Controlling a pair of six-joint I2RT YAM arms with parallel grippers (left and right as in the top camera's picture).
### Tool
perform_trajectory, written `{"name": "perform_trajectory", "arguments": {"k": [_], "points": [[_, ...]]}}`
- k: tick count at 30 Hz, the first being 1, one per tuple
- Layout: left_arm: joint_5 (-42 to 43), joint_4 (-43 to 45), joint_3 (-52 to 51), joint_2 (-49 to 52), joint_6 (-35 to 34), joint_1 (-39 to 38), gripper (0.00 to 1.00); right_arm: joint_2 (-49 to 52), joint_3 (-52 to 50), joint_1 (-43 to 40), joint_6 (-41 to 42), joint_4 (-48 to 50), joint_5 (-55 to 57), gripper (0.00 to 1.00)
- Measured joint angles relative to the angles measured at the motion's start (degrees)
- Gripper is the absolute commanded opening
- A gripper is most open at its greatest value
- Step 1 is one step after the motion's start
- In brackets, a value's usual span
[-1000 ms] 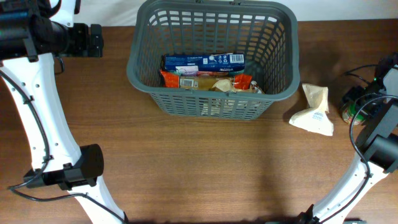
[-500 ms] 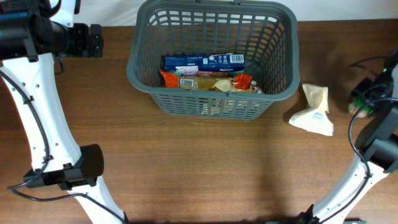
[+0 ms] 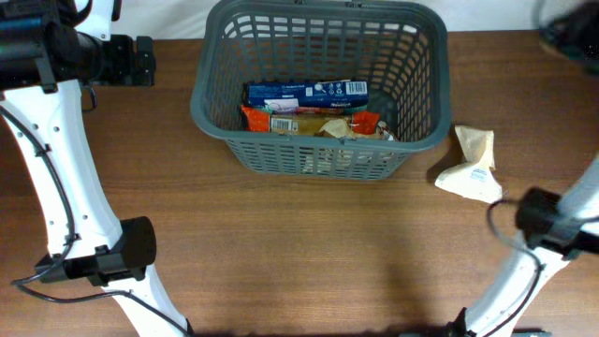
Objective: Pack container
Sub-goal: 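Carry the jar into the basket and open the right gripper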
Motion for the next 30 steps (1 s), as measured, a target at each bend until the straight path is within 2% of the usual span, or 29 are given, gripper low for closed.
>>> {"name": "perform_trajectory", "arguments": {"k": [5, 9, 13, 17, 21, 29, 30], "points": [[0.02, 0.00, 0.00, 0.00, -0.15, 0.00, 0.99, -5.27, 2.84, 15.32, -0.57, -0.02, 0.39, 0.04], [0.00, 0.00, 0.00, 0.00, -0.15, 0.00, 0.99, -4.83, 3.13, 27.76, -2.99, -0.02, 8.17, 0.04], [0.00, 0.00, 0.00, 0.00, -0.15, 0.00, 0.99, -1.40, 1.42, 34.67, -4.63, -0.02, 17.57, 0.04], [0.00, 0.00, 0.00, 0.00, -0.15, 0.00, 0.99, 2.73, -2.29, 35.60, -5.01, 0.04, 22.67, 0.04], [0.02, 0.00, 0.00, 0.00, -0.15, 0.00, 0.99, 7.13, -11.23, 35.15, -5.20, 1.68, 24.98, 0.04], [0.00, 0.00, 0.00, 0.00, -0.15, 0.00, 0.99, 8.20, -26.40, 35.15, -5.38, 9.46, 25.05, 0.04], [0.00, 0.00, 0.00, 0.00, -0.15, 0.00, 0.99, 8.22, -28.13, 35.15, -5.44, 10.49, 24.61, 0.08]]}}
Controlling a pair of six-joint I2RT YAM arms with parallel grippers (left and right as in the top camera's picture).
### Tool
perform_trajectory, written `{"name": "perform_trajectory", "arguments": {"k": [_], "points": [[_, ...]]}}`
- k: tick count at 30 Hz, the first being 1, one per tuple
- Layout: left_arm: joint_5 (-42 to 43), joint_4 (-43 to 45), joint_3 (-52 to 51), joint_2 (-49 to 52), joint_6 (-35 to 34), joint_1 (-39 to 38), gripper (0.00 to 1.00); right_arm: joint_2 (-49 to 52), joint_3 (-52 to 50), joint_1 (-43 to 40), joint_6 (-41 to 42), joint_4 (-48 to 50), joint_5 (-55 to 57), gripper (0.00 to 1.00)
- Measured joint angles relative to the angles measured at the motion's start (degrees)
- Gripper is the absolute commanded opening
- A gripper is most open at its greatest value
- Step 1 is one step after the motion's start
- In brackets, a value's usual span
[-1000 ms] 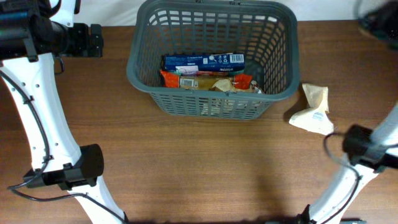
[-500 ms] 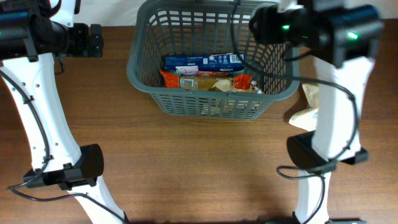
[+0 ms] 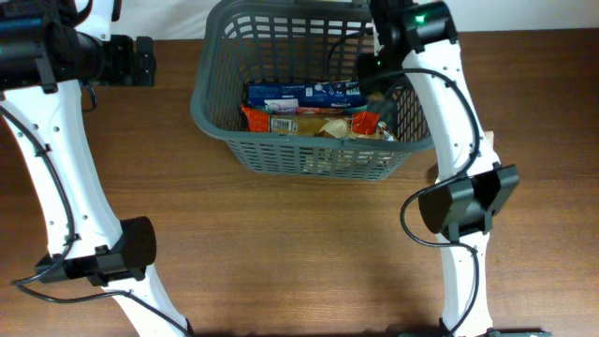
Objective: Pack container
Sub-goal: 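Carry the jar into the basket and open the right gripper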
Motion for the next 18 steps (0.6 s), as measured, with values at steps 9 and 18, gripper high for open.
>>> {"name": "perform_trajectory", "arguments": {"k": [9, 18], "points": [[0.00, 0.00, 0.00, 0.00, 0.00, 0.00, 0.99, 0.17, -4.52, -0.02, -0.79, 1.42, -0.72, 0.78], [0.00, -0.02, 0.00, 0.00, 0.00, 0.00, 0.99, -21.16, 8.00, -5.70, -2.08, -5.22, 5.88, 0.87]]}}
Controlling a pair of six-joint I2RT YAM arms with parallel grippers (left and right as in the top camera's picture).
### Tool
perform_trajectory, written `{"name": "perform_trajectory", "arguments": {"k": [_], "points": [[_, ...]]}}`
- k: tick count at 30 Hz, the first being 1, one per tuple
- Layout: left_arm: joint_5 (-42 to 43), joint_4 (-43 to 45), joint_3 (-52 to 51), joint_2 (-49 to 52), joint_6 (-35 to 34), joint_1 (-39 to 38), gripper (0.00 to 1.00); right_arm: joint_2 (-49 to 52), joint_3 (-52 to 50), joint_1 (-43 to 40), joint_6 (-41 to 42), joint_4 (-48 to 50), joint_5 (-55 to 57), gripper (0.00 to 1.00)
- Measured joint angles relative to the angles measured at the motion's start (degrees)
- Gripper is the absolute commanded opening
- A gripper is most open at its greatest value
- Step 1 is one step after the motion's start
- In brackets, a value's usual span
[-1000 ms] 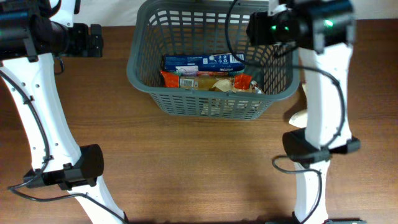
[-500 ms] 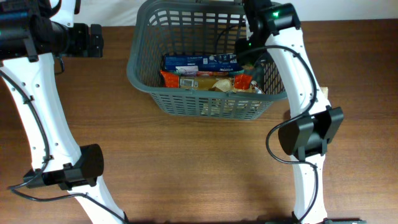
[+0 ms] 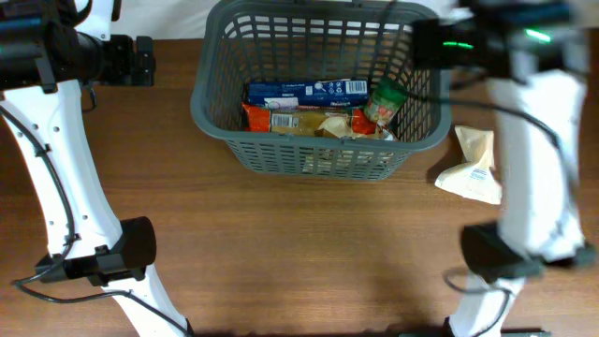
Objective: Pack container
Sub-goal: 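Carry the jar into the basket and open the right gripper, then grasp the cream paper bag with the right gripper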
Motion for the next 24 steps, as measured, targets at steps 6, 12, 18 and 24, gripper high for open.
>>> {"name": "perform_trajectory", "arguments": {"k": [6, 12, 18, 24], "points": [[0.00, 0.00, 0.00, 0.00, 0.00, 0.00, 0.99, -13.42, -4.85, -22.08, 0.55, 2.49, -4.37, 0.95], [0.00, -0.07, 0.00, 0.00, -0.02, 0.00, 0.99, -9.68, -30.93, -36.24, 1.75, 16.65, -14.82, 0.95], [0.00, -0.07, 0.00, 0.00, 0.00, 0.00, 0.99, -1.68, -54.42, -36.02, 1.20, 26.73, -19.12, 0.95], [0.02, -0.07, 0.00, 0.00, 0.00, 0.00, 0.99, -0.11, -62.95, -33.07, 0.24, 34.10, -19.50, 0.99]]}}
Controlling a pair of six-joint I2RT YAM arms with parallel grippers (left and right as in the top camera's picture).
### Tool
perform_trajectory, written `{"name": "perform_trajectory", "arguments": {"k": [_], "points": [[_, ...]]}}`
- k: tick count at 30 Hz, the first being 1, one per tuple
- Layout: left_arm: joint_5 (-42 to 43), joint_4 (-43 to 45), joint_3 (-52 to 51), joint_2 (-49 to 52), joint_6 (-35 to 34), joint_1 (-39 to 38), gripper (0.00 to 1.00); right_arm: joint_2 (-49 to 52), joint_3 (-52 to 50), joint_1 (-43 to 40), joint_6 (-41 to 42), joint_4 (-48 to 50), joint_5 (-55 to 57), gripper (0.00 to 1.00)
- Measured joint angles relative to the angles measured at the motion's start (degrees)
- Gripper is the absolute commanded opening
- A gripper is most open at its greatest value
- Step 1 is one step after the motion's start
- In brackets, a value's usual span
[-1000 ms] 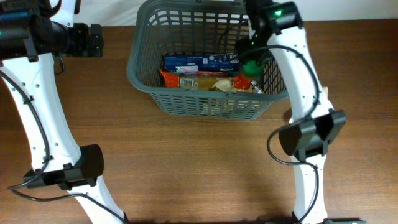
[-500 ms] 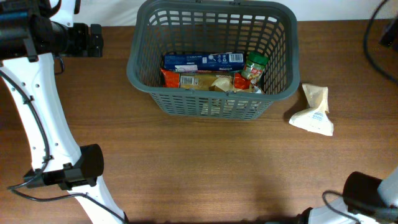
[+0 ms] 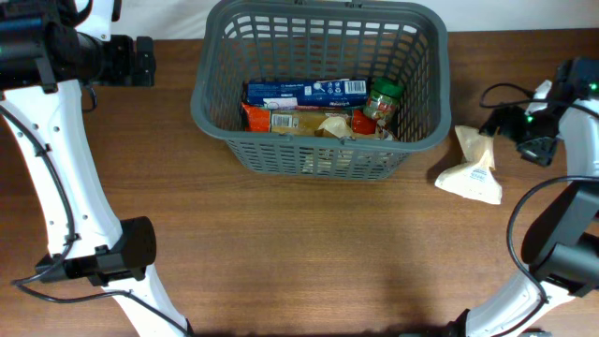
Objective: Pack container
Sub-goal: 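Grasp the cream paper bag with the right gripper, then lower the paper bag into the basket and release it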
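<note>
The grey plastic basket (image 3: 318,150) stands at the back middle of the table. Inside lie a blue box (image 3: 304,91), an orange packet (image 3: 255,118), a yellowish bag (image 3: 318,124) and a green-lidded jar (image 3: 381,101) upright at the right end. A cream pouch (image 3: 473,164) lies on the table right of the basket. My right gripper (image 3: 520,133) hovers just right of the pouch's top, apparently open and holding nothing. Far left at the back, my left gripper (image 3: 142,60) points toward the basket; its jaw state is unclear.
The brown wooden table (image 3: 299,253) runs to a white wall at the back. The white left arm's base (image 3: 122,251) stands at the front left and the right arm's base (image 3: 562,253) at the front right.
My right gripper was over the basket's right end with the jar below it. It now sits outside the basket beside the cream pouch. The jar stands free in the basket.
At first the basket held only the packets and box, and the right arm was off to the right. Then the right arm reached over the basket's right side. The green-lidded jar showed there under the gripper, and now stays in the basket as the arm hangs near the pouch.
</note>
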Motion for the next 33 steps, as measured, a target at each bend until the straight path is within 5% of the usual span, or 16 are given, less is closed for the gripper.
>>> {"name": "perform_trajectory", "arguments": {"k": [7, 10, 14, 16, 26, 33], "points": [[-0.02, 0.00, 0.00, 0.00, 0.00, 0.00, 0.99, 3.26, -6.03, 0.22, -0.24, 3.96, 0.00, 0.99], [-0.02, 0.00, 0.00, 0.00, 0.00, 0.00, 0.99, 4.85, -8.39, 0.76, -0.17, 4.81, 0.00, 0.88], [-0.02, 0.00, 0.00, 0.00, -0.02, 0.00, 0.99, 5.38, -9.03, 1.97, -0.13, 5.44, 0.00, 0.24], [-0.02, 0.00, 0.00, 0.00, -0.02, 0.00, 0.99, 5.38, -9.03, 2.32, 0.13, 5.44, -0.07, 0.04], [0.00, 0.00, 0.00, 0.00, -0.02, 0.00, 0.99, 5.31, -6.60, 2.08, 1.57, 0.72, -0.59, 0.04], [-0.02, -0.02, 0.00, 0.00, -0.02, 0.00, 0.99, -2.60, 21.05, 1.46, 2.45, -11.87, -0.44, 0.04]]}}
